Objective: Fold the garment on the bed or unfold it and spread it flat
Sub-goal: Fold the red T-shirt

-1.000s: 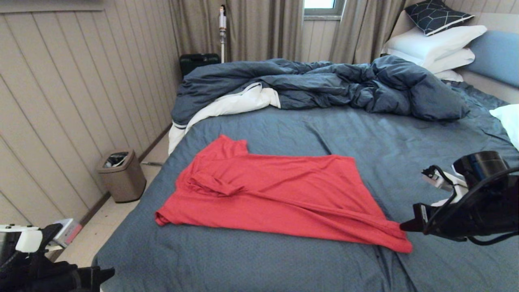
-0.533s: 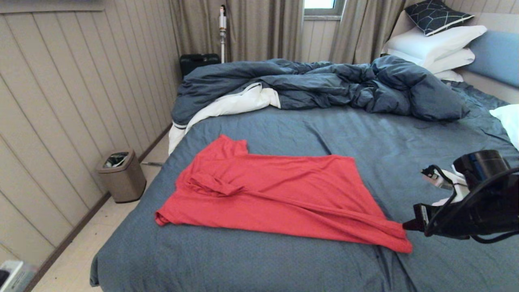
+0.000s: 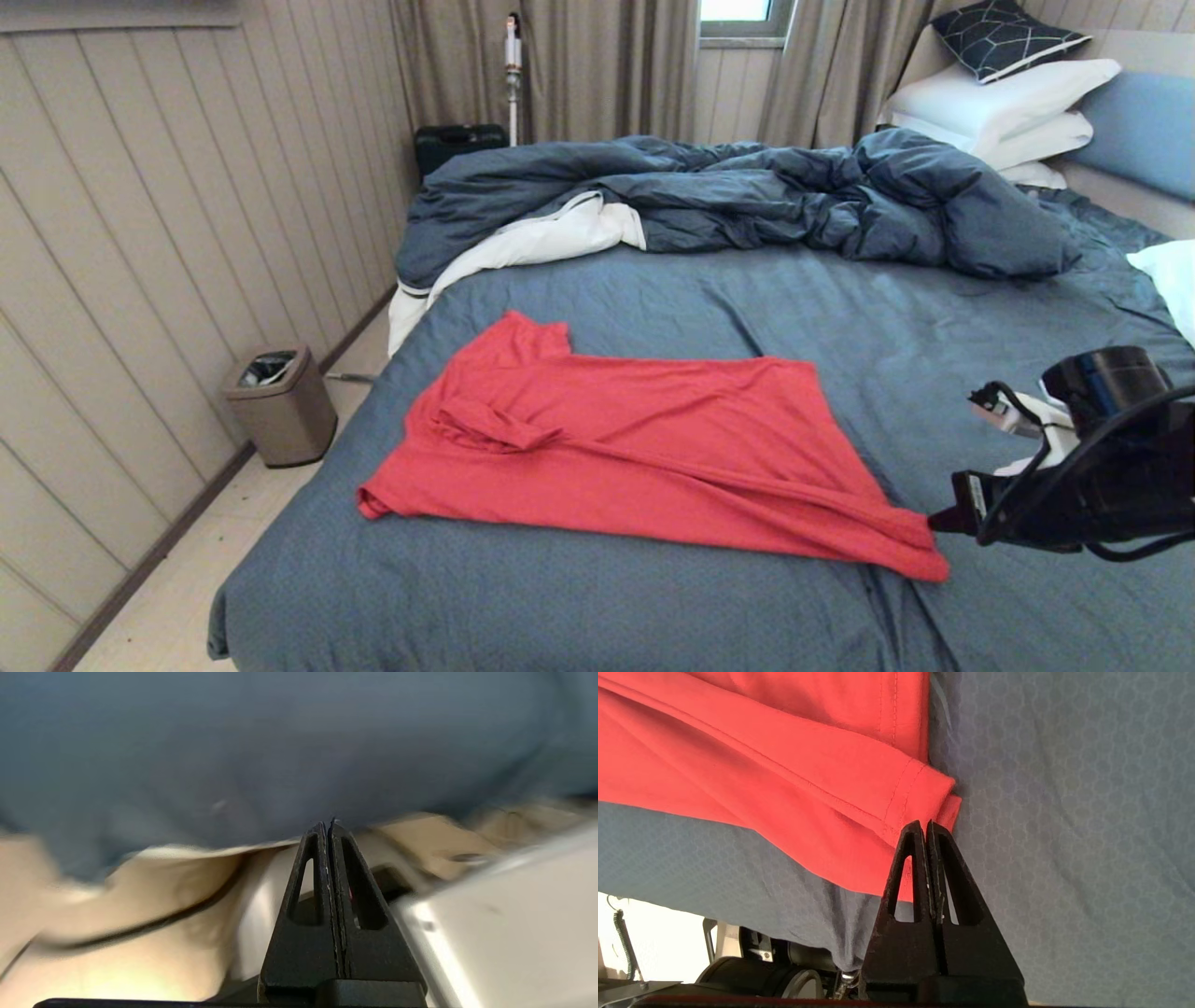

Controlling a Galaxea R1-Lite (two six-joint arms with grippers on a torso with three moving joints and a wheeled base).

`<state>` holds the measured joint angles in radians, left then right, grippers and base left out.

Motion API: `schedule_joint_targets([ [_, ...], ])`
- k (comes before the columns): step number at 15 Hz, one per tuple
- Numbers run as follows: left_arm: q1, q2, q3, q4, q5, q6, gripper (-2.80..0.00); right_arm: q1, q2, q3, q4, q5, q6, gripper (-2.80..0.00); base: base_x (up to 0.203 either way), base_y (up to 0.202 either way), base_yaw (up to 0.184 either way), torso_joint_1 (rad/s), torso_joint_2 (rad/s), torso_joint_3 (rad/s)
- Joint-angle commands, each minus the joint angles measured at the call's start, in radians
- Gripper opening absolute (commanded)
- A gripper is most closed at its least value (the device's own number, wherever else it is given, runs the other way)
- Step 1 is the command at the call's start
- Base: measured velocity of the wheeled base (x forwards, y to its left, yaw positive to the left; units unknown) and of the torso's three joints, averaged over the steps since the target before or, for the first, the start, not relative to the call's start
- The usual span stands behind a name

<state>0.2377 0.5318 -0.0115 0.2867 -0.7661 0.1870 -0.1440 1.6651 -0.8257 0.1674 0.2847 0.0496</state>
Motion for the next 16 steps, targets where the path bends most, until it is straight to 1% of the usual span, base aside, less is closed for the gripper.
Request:
schedule_joint_targets([
  [1,-0.009,-0.027,0.011,0.25,-0.117,0.045,-2.8,-0.001,-0.004,0.003,0.001,0.002,0.001,-2.8,0.0,0.0,0.0,0.0,0.0,0.0],
  [2,-0.044,-0.029,0.011,0.299,-0.134,0.063,-2.8,-0.002,-0.007,0.006,0.003,0.001,0.001,-2.8,0.0,0.0,0.0,0.0,0.0,0.0],
  [4,-0.148,-0.033,0.011,0.371,-0.141,0.08,-2.8,-0.002,-0.013,0.012,0.003,-0.001,0.004,-2.8,0.0,0.0,0.0,0.0,0.0,0.0],
  [5,-0.2,-0.049,0.011,0.416,-0.143,0.084,-2.8,-0.002,-0.015,0.021,-0.001,-0.011,0.004,0.0,0.0,0.0,0.0,0.0,0.0,0.0],
  [6,-0.222,-0.079,0.011,0.447,-0.143,0.086,-2.8,-0.001,-0.016,0.03,-0.007,-0.046,0.003,0.0,0.0,0.0,0.0,0.0,0.0,0.0],
  [7,-0.225,-0.113,0.011,0.458,-0.14,0.084,-2.8,-0.001,-0.016,0.037,-0.009,-0.091,-0.005,0.0,0.0,0.0,0.0,0.0,0.0,0.0],
  [8,-0.225,-0.154,0.011,0.461,-0.124,0.078,-2.8,-0.002,-0.019,0.034,-0.009,-0.09,-0.005,0.0,0.0,0.0,0.0,0.0,0.0,0.0],
  [9,-0.224,-0.192,0.011,0.458,-0.079,0.065,-2.8,-0.001,-0.022,0.033,-0.008,-0.087,-0.006,0.0,0.0,0.0,0.0,0.0,0.0,0.0],
  [10,-0.224,-0.219,0.011,0.439,0.009,0.041,-2.8,0.0,-0.03,0.034,-0.006,-0.087,-0.008,0.0,0.0,0.0,0.0,0.0,0.0,0.0],
  [11,-0.223,-0.235,0.011,0.373,0.056,0.005,-2.8,0.001,-0.031,0.036,-0.006,-0.087,-0.007,0.0,0.0,0.0,0.0,0.0,0.0,0.0],
  [12,-0.223,-0.257,0.011,0.303,0.089,-0.032,-2.8,0.003,-0.034,0.037,-0.006,-0.086,-0.005,0.0,0.0,0.0,0.0,0.0,0.0,0.0],
  [13,-0.224,-0.285,0.011,0.265,0.123,-0.05,-2.8,0.014,-0.038,0.037,-0.007,-0.083,-0.003,0.0,0.0,0.0,0.0,0.0,0.0,0.0],
  [14,-0.224,-0.312,0.011,0.24,0.19,-0.054,-2.8,0.029,-0.042,0.039,-0.006,-0.075,-0.002,0.0,0.0,0.0,0.0,0.0,0.0,0.0],
  [15,-0.224,-0.338,0.011,0.232,0.273,-0.053,-2.8,0.031,-0.041,0.035,-0.008,-0.072,-0.001,0.0,0.0,0.0,0.0,0.0,0.0,0.0],
  [16,-0.225,-0.38,0.011,0.229,0.338,-0.039,-2.8,0.039,-0.037,0.032,-0.008,-0.07,-0.001,0.0,0.0,0.0,0.0,0.0,0.0,0.0],
])
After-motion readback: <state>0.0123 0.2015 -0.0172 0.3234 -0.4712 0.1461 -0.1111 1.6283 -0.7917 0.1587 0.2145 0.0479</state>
